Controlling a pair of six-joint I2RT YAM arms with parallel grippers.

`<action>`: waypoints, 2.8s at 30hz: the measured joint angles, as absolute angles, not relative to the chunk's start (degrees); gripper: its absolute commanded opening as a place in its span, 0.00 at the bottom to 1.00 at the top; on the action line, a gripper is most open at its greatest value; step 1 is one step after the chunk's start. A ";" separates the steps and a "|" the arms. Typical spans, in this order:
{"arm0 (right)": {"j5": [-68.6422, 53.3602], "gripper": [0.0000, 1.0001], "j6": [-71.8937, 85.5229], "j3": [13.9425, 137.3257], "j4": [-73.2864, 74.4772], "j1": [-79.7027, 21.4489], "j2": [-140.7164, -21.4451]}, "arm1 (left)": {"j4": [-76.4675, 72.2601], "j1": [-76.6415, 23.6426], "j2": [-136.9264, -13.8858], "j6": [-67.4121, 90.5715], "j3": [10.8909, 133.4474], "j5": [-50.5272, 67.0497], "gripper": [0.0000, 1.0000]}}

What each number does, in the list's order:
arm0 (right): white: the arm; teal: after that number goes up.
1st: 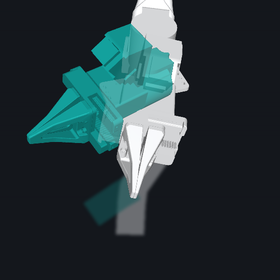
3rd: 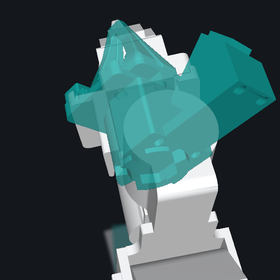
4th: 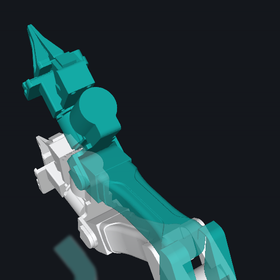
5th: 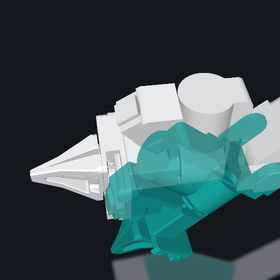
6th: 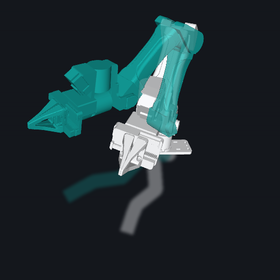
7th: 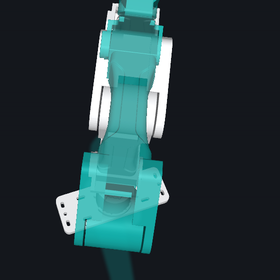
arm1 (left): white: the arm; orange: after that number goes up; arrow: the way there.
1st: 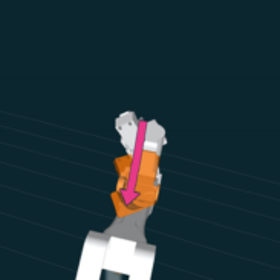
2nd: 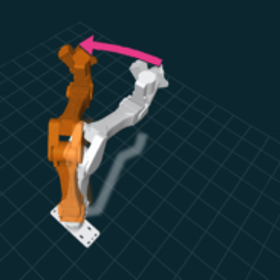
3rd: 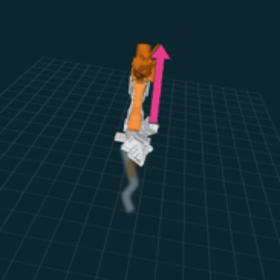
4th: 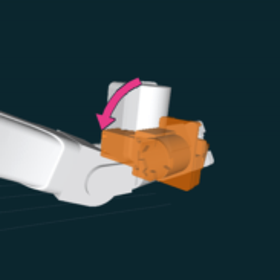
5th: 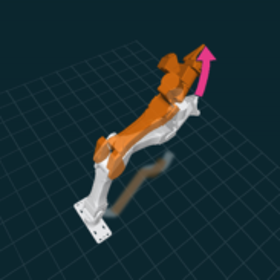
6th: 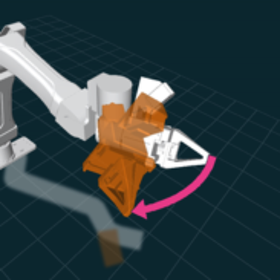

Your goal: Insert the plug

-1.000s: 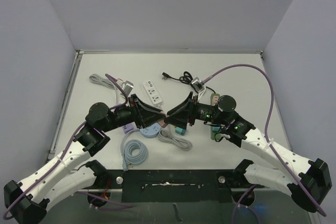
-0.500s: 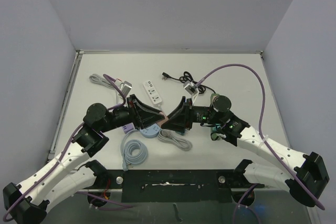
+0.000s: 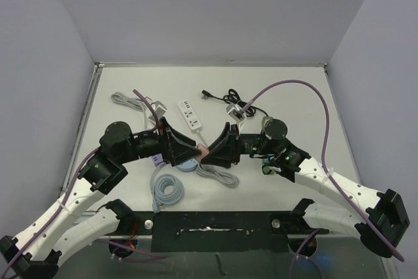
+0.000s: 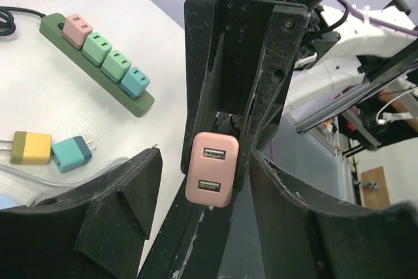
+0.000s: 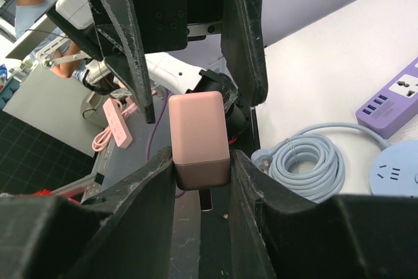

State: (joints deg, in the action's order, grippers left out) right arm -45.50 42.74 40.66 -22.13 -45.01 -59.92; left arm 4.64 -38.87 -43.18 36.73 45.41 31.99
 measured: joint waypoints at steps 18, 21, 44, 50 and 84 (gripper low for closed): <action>-50.57 0.38 39.31 40.82 -18.63 -44.69 -62.65 | 10.98 -38.35 -49.01 32.34 46.78 42.26 0.00; -49.52 0.67 38.76 40.82 -17.41 -44.36 -62.46 | 11.88 -38.37 -49.10 31.05 46.83 40.88 0.00; -20.53 0.75 35.09 31.77 1.19 -36.77 -47.59 | 20.27 -35.94 -59.33 19.31 41.39 -0.16 0.00; -20.10 0.75 34.81 30.96 1.19 -36.71 -47.72 | 16.34 -35.92 -66.50 13.56 37.98 -0.14 0.00; -19.59 0.75 33.36 26.89 1.93 -35.20 -45.25 | 8.45 -37.78 -74.78 5.72 39.62 -3.60 0.00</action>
